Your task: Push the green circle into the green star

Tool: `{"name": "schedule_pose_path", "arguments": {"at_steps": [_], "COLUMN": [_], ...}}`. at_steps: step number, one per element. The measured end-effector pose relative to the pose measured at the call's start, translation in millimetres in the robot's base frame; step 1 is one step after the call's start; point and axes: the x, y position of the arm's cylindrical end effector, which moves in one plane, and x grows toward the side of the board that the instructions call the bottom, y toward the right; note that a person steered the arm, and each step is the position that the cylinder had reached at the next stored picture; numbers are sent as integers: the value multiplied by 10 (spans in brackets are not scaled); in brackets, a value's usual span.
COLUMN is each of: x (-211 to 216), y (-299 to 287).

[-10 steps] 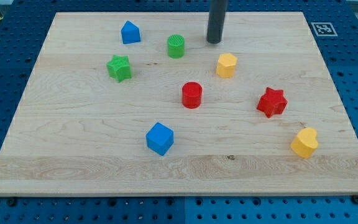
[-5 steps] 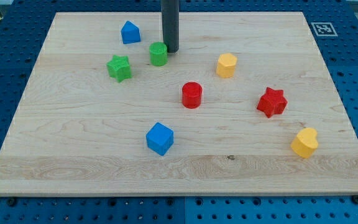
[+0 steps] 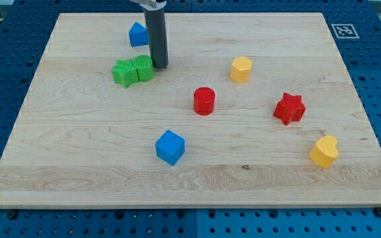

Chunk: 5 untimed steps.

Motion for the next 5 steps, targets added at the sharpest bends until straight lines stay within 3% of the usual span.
{"name": "schedule_pose_path", "arguments": {"at_steps": [3, 5], "x": [38, 39], "y": [-498, -344]}}
